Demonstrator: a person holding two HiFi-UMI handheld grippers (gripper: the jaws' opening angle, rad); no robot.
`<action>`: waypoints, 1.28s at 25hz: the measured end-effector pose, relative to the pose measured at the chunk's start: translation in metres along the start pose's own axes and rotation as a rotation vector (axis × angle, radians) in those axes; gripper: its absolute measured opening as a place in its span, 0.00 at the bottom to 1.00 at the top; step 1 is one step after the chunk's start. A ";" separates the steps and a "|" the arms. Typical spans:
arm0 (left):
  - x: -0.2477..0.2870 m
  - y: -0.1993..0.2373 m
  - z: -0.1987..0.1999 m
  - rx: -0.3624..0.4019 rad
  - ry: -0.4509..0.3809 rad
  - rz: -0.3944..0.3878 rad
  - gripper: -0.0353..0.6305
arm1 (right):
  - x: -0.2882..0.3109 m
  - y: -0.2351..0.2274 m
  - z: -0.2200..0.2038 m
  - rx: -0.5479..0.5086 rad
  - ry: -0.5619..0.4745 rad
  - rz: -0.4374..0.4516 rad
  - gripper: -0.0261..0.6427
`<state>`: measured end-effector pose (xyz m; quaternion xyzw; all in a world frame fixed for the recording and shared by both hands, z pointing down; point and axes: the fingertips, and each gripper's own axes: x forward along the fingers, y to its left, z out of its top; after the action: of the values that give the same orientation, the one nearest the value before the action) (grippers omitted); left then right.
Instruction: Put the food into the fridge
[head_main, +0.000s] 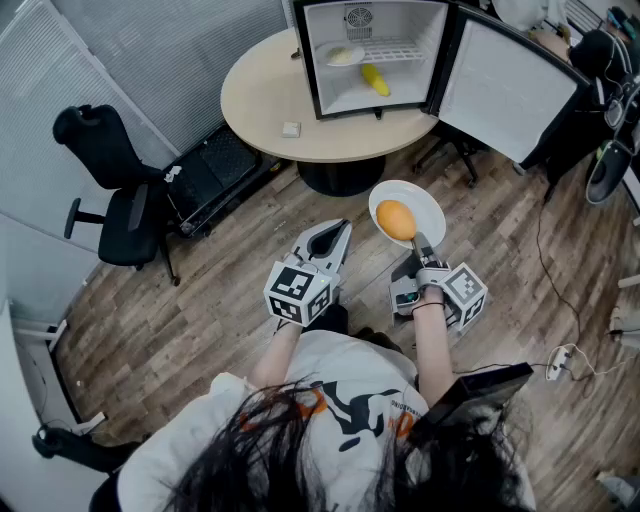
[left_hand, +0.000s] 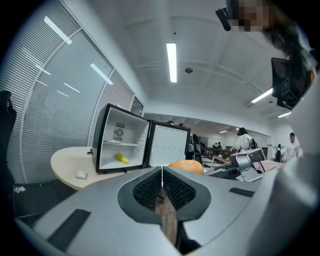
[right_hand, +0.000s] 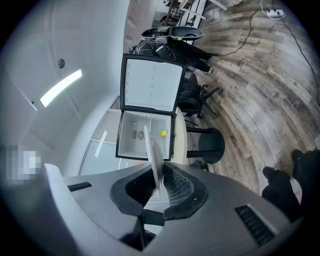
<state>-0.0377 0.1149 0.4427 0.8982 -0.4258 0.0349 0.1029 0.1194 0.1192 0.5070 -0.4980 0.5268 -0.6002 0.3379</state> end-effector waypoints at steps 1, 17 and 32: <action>0.000 0.000 0.000 0.001 0.001 0.000 0.07 | 0.001 0.000 0.000 0.002 0.001 0.007 0.09; 0.008 -0.008 0.000 0.009 0.007 -0.001 0.07 | 0.002 -0.007 0.012 0.048 0.004 0.006 0.09; 0.031 -0.006 0.001 0.022 0.036 -0.025 0.07 | 0.029 -0.009 0.024 0.074 0.017 -0.003 0.09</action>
<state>-0.0134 0.0943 0.4451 0.9037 -0.4124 0.0545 0.1012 0.1351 0.0867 0.5214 -0.4809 0.5064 -0.6238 0.3508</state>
